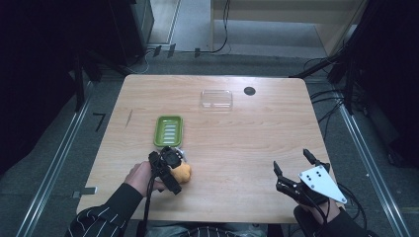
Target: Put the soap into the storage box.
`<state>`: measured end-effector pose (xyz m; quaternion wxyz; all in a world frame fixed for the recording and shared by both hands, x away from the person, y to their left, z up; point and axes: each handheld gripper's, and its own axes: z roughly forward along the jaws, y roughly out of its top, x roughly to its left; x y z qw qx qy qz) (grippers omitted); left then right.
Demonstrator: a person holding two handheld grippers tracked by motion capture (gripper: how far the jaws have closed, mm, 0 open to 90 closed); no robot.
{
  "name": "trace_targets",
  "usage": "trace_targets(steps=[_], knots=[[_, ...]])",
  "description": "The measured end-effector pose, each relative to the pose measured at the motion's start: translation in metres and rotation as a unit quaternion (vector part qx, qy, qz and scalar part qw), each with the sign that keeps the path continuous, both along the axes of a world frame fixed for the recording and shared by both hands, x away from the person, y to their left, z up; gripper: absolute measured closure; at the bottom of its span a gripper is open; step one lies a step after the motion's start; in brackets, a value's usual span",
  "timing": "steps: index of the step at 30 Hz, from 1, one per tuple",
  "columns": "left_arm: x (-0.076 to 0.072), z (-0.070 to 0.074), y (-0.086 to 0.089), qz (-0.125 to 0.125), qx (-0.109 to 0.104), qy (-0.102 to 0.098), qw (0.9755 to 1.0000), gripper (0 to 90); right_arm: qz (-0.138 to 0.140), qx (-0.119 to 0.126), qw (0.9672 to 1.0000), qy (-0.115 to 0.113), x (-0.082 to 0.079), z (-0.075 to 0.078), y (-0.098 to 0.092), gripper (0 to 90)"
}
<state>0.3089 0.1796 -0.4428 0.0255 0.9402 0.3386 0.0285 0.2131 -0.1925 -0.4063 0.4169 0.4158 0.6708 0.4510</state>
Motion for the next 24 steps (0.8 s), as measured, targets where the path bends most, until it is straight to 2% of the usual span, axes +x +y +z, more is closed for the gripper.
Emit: trace_targets(steps=[5, 10, 19, 24], knots=[[0.003, -0.003, -0.005, 0.002, 0.012, 0.001, 0.9999, 0.6, 0.000, 0.000, 1.0000, -0.001, 0.000, 0.000, 0.000, 13.4], [0.006, -0.002, -0.009, 0.002, 0.011, -0.001, 0.9999, 8.0, 0.000, 0.000, 1.0000, -0.002, 0.000, 0.000, -0.001, 13.4], [0.012, -0.005, -0.018, -0.007, 0.027, 0.004, 0.9996, 22.6, 0.000, 0.000, 1.0000, -0.002, 0.000, 0.000, -0.001, 13.4], [0.012, -0.006, -0.019, -0.012, 0.026, 0.008, 0.9996, 30.6, -0.001, 0.001, 1.0000, -0.003, 0.000, 0.000, -0.001, 13.4]])
